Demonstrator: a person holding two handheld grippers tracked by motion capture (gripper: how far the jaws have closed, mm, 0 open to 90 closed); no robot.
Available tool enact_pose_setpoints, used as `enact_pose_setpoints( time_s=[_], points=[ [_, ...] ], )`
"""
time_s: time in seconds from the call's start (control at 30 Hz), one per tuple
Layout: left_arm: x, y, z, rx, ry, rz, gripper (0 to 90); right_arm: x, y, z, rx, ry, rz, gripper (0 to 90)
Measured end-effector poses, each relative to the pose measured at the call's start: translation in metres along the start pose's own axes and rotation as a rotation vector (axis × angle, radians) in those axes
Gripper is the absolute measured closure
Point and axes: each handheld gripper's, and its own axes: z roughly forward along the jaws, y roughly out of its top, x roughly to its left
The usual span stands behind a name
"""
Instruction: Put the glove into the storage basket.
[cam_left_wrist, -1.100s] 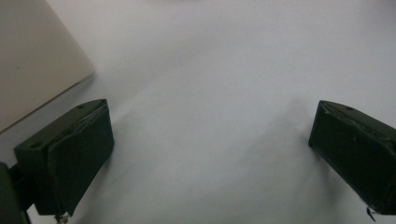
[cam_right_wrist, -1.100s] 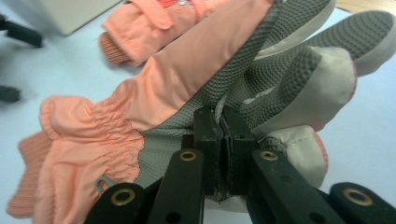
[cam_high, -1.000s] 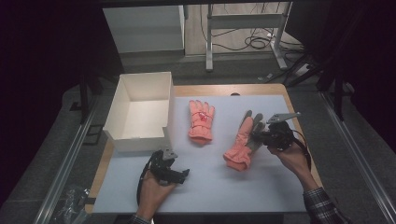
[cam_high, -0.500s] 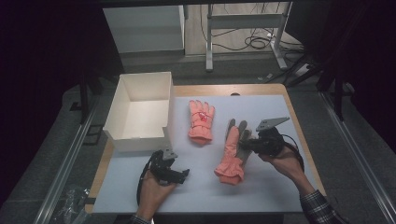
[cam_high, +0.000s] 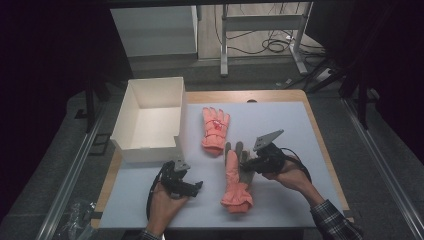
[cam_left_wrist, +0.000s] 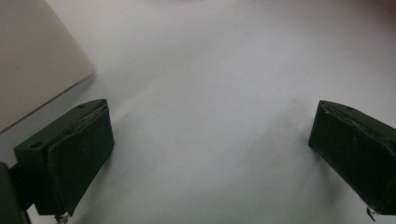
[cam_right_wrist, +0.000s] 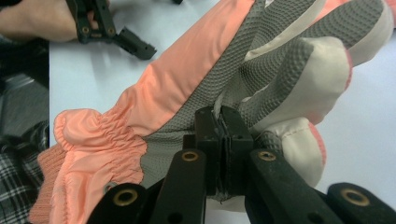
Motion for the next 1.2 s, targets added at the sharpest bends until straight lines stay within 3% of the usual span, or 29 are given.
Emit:
enact_pose_setpoints(
  time_s=[0.17, 0.3, 0.4, 0.63, 0.83, 1.2],
  points=[
    [0.0, 0.0, 0.0, 0.0, 0.002, -0.002, 0.1, -0.007, 0.001, 0.016, 0.042, 0.02, -0.02, 86.6],
    [0.0, 0.0, 0.0, 0.0, 0.002, -0.003, 0.1, -0.013, 0.0, 0.031, 0.078, -0.01, -0.023, 82.9],
    [0.0, 0.0, 0.0, 0.0, 0.002, -0.003, 0.1, -0.013, -0.001, 0.032, 0.065, -0.015, -0.024, 81.1],
    [0.0, 0.0, 0.0, 0.0, 0.003, 0.0, 0.1, -0.015, 0.003, 0.017, -0.014, -0.06, 0.002, 71.1],
    [0.0, 0.0, 0.0, 0.0, 0.003, -0.003, 0.1, -0.019, 0.009, 0.013, -0.042, -0.128, 0.025, 60.9],
    [0.0, 0.0, 0.0, 0.0, 0.003, -0.003, 0.1, -0.035, 0.024, 0.014, -0.107, -0.205, 0.11, 48.5]
  ],
)
